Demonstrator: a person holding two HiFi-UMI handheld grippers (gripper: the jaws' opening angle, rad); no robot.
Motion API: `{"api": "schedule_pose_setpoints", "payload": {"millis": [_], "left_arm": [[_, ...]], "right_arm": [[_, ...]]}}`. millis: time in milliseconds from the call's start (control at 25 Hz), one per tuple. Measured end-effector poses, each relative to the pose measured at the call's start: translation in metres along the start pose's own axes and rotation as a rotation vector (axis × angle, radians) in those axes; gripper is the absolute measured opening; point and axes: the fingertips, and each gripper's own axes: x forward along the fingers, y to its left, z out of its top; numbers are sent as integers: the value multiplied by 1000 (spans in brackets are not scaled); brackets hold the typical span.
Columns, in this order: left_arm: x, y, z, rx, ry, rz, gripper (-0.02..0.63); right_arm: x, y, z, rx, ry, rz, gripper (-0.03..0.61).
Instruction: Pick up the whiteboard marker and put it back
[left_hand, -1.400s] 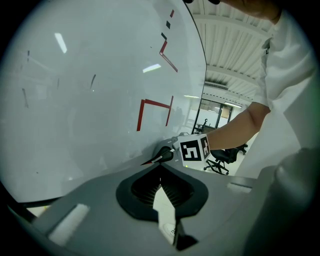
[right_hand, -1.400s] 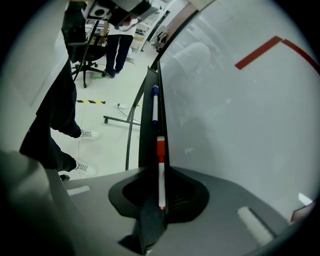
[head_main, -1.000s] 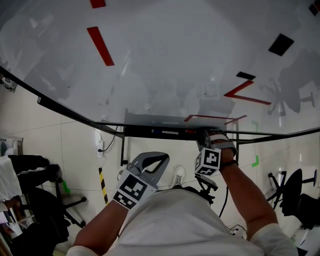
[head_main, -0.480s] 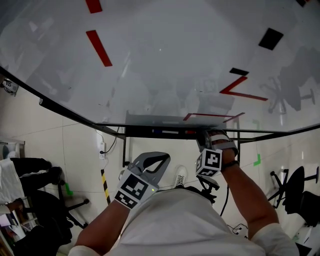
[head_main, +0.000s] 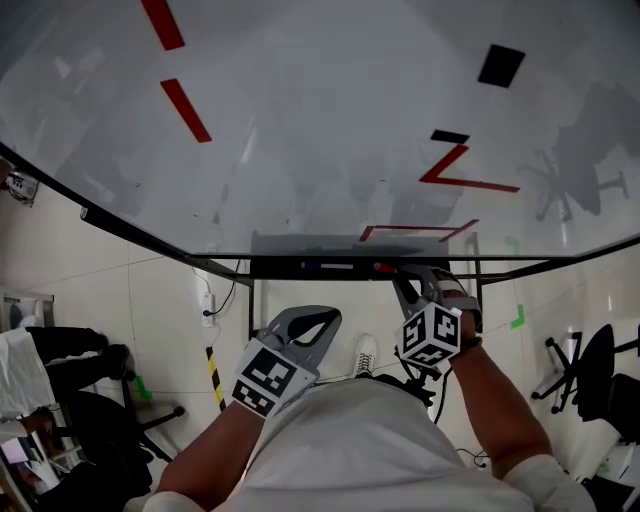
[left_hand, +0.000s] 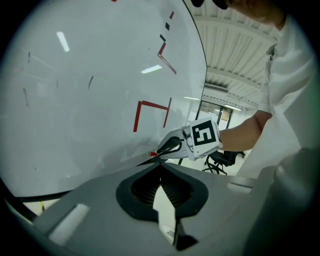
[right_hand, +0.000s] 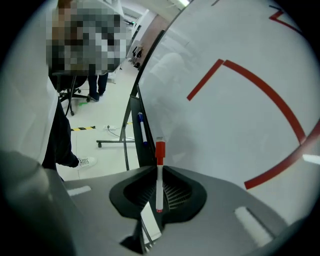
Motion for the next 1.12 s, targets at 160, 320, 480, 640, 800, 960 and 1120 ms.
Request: {"api": "schedule_pose_setpoints", "payload": {"millis": [160, 320, 480, 640, 800, 960, 1120], "left_arm": [[-1, 0, 1, -15, -7, 2, 17], [-1, -1, 4, -7, -12, 2, 17], [-4, -3, 9, -13, -36, -5, 17], [-5, -4, 11, -25, -45, -8, 17], [-6, -7, 13, -14, -54, -12, 17], [-8, -8, 18, -18, -76, -11, 17], [-11, -13, 21, -45, -97, -28, 17]], "right_arm": [[-13, -2, 3, 74, -35, -2, 38], [-37, -4, 17, 246, -133, 34, 38], [-66, -4, 34, 463, -283, 88, 38], [-78, -5, 38, 632, -368, 134, 38], [-88, -4, 38, 790, -434, 188, 38], [-105, -8, 41, 991, -539, 261, 38], [-118, -7, 41, 1078, -589, 304, 38]]}}
